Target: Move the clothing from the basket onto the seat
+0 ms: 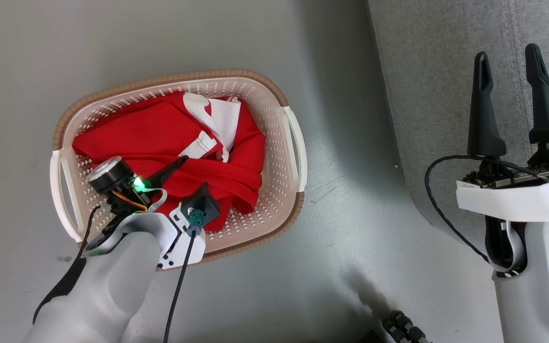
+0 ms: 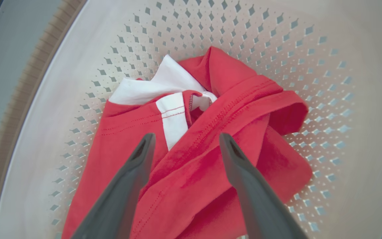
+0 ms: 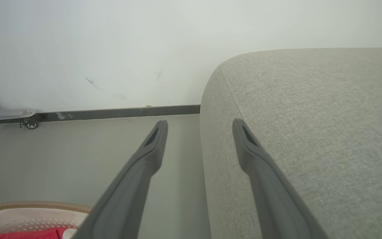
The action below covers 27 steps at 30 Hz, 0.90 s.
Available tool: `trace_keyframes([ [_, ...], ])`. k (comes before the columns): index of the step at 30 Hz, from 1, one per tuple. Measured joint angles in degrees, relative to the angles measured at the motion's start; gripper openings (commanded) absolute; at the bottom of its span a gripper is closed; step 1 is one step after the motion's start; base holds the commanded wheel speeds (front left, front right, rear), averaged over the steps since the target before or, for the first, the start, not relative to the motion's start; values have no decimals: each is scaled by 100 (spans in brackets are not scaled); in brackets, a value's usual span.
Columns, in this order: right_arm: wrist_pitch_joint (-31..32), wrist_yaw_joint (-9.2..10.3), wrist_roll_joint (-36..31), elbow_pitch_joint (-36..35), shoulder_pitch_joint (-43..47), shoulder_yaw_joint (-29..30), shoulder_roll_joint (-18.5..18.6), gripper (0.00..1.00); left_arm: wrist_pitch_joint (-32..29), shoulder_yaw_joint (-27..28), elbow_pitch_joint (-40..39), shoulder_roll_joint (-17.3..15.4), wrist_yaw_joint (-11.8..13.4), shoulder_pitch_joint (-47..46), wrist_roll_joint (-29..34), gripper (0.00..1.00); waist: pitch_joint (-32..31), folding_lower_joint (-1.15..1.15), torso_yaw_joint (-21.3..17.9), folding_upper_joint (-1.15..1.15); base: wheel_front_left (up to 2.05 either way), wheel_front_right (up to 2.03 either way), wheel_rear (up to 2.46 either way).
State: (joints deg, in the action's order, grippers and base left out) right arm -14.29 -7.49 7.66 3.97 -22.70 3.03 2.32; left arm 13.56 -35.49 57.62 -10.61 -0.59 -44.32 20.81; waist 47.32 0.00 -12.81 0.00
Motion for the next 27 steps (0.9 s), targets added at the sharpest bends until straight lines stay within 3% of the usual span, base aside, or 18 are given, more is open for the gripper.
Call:
trace_keyframes([
  [27, 0, 0, 110, 8, -226, -91, 8, 100, -1, -377, 593, 15, -38, -554, 370, 100, 394, 0, -94, 0, 0, 0, 0],
])
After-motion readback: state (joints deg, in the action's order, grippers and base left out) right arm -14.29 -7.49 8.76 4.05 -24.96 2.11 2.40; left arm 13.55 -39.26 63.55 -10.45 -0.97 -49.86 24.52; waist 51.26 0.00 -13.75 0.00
